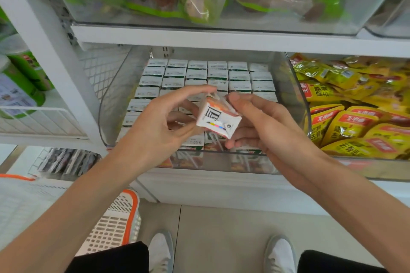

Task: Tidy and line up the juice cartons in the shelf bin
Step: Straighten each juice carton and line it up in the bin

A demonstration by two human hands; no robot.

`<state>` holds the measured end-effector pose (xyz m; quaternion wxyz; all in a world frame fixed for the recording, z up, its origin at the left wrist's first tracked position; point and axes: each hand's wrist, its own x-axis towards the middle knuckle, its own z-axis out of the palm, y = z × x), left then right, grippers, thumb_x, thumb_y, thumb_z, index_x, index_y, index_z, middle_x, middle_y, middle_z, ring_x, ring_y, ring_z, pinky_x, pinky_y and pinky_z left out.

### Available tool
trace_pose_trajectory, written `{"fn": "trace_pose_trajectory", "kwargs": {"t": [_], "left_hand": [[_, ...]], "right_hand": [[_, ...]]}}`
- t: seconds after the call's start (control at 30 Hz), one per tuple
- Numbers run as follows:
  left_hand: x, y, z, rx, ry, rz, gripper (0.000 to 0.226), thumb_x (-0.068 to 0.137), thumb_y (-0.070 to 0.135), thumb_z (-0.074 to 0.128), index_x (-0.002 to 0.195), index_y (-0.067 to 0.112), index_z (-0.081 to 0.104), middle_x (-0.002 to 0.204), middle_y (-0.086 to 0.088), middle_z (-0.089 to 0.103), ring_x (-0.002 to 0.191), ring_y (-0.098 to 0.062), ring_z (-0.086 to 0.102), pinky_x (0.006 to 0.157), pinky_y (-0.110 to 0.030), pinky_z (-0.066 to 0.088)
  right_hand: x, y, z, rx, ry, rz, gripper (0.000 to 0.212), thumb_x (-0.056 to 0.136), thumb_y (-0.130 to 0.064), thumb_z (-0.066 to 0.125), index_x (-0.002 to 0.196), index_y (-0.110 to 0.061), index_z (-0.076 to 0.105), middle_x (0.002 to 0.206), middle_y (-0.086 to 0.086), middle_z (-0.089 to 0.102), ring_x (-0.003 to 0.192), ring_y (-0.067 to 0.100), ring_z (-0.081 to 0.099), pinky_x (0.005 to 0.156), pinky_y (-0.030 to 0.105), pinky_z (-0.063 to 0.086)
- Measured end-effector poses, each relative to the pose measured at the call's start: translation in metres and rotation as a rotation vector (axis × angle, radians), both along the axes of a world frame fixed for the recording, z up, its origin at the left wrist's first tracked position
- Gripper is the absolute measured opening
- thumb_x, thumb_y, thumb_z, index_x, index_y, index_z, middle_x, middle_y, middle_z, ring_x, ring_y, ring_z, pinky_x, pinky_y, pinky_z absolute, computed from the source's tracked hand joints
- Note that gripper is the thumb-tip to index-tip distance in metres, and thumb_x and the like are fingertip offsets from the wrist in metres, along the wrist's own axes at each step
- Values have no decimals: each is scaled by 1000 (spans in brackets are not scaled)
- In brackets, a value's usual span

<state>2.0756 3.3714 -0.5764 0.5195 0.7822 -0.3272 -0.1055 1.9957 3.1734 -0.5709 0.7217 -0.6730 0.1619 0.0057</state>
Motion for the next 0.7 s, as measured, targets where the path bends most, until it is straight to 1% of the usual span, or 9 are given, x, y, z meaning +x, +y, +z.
{"fn": "trace_pose_trajectory", "kwargs": {"t": [0.07,0.13,0.27,0.37,0.47,0.53,0.57,0.63,0.7], "left_hand": [[0,-1,0,2,-15,25,53,84,28,77,135,34,65,113,12,75,107,-16,68,88,-25,59],[2,0,0,-18,0,68,56,75,44,75,129,32,67,111,10,78,106,-17,71,90,-30,60],[5,1,-2,-8,0,116,48,75,51,71,120,36,72,91,0,78,82,-7,73,80,-31,61],[6,1,-3,1,13,111,36,77,51,70,112,43,74,84,-5,76,72,-15,70,78,-34,62],[7,1,-3,-21,11,106,28,79,49,71,106,49,73,82,-7,76,70,-17,72,78,-35,62],[5,1,-3,-8,12,98,28,78,51,71,106,49,73,80,-3,76,70,-16,72,76,-34,62],[4,0,-2,3,15,94,30,78,53,70,107,47,74,80,-1,76,70,-14,72,75,-33,61],[2,-1,0,25,20,100,36,77,58,68,110,44,75,81,1,77,73,-14,73,75,-34,59],[1,-2,3,59,15,109,41,77,60,66,111,39,77,86,1,77,83,-18,73,83,-45,60]], "right_hand": [[1,-2,0,31,11,6,31,104,-39,60,113,-12,74,81,17,77,62,22,69,68,30,57],[2,-5,0,49,-7,55,23,103,-21,55,110,-11,75,81,16,75,66,21,64,68,28,55],[-3,-6,-2,-180,-82,156,38,95,-4,67,128,-22,74,96,9,78,76,10,59,75,20,50],[-5,-4,-3,-270,-191,103,40,94,-4,76,127,-27,75,91,8,72,79,10,60,71,21,50],[-5,-4,-3,-297,-224,52,43,85,-17,87,125,-30,76,106,13,68,91,21,66,84,35,59],[-5,-4,-3,-301,-232,37,42,83,-25,87,123,-30,76,113,1,74,105,18,70,94,46,61],[-5,-5,-4,-295,-244,38,40,84,-26,86,123,-28,76,116,-3,77,111,17,71,97,47,61],[-6,-5,-5,-254,-276,47,37,86,-25,83,123,-22,76,117,-6,79,114,14,72,99,39,61],[-6,-4,-5,-221,-289,41,34,88,-22,81,121,-19,77,113,-6,81,110,12,75,96,29,60]]}}
